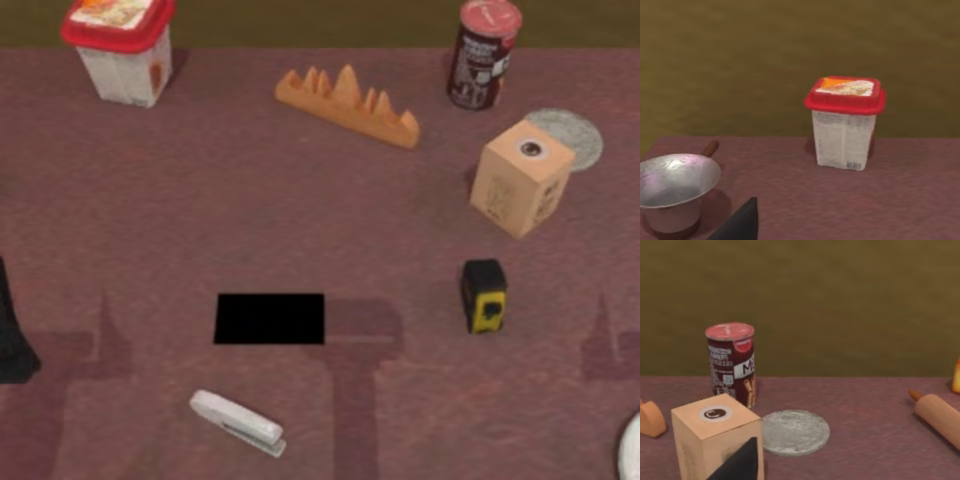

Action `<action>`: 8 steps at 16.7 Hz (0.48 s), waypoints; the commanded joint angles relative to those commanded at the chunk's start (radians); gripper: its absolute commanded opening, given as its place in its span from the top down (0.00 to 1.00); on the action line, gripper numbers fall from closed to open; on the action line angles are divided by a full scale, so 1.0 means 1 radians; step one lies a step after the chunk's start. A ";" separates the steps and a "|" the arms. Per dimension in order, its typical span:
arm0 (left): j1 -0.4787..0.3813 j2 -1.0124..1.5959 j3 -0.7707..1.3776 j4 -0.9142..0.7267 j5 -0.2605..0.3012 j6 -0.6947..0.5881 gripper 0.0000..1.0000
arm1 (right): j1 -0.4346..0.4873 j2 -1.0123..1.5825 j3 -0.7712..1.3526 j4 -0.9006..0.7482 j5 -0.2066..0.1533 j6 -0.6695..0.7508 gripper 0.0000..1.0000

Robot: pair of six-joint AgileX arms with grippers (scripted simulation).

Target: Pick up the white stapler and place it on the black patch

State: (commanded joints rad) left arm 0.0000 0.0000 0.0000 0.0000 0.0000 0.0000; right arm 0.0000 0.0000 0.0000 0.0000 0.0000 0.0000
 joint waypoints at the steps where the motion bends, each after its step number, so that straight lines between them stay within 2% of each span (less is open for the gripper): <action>1: 0.000 0.000 0.000 0.000 0.000 0.000 0.00 | 0.000 0.000 0.000 0.000 0.000 0.000 0.00; 4: -0.020 0.032 0.030 -0.027 0.002 0.032 0.00 | 0.000 0.000 0.000 0.000 0.000 0.000 0.00; 8: -0.115 0.224 0.189 -0.167 0.003 0.208 0.00 | 0.000 0.000 0.000 0.000 0.000 0.000 0.00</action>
State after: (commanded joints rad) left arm -0.1146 0.2236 0.1888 -0.1665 0.0025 0.2084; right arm 0.0000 0.0000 0.0000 0.0000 0.0000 0.0000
